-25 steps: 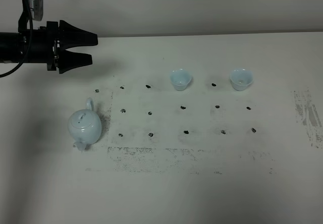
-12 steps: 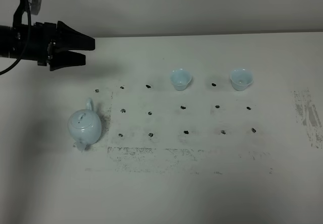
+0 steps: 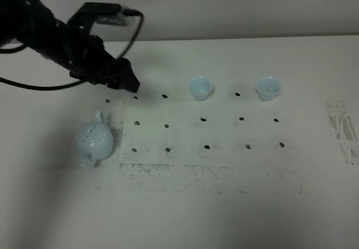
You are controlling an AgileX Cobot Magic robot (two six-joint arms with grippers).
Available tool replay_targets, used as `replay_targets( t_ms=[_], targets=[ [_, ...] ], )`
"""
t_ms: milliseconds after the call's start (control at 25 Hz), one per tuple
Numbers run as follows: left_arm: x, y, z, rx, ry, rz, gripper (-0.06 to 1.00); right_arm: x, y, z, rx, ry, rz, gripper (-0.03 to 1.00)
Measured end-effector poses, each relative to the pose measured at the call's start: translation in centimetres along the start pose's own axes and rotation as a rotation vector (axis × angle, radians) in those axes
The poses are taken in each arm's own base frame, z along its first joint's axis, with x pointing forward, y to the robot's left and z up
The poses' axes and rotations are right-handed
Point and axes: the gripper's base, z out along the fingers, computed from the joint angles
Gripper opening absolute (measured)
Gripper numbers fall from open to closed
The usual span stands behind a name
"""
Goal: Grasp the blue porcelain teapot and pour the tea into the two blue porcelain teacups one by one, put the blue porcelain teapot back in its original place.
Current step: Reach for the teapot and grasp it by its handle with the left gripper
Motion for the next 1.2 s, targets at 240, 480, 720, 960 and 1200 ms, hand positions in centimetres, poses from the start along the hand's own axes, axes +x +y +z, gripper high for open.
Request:
replay_targets(
  t_ms=[240, 480, 720, 960, 1200],
  targets=[
    [-0.5, -4.6, 1.6, -0.252, 0.060, 0.278, 0.71, 0.0, 0.0, 0.0, 0.000, 0.000, 0.000, 0.57],
    [-1.6, -5.2, 1.6, -0.418, -0.001, 0.450, 0.71, 0.0, 0.0, 0.0, 0.000, 0.000, 0.000, 0.57],
    [-2.1, -4.7, 3.9, -0.463, -0.065, 0.593, 0.71, 0.0, 0.0, 0.0, 0.000, 0.000, 0.001, 0.57],
    [-1.0, -4.0, 6.7, -0.453, 0.010, 0.627, 0.69, 0.0, 0.0, 0.0, 0.000, 0.000, 0.001, 0.57],
    [-0.1, -3.5, 6.9, -0.466, 0.105, 0.604, 0.60, 0.0, 0.0, 0.0, 0.000, 0.000, 0.001, 0.57]
  ],
)
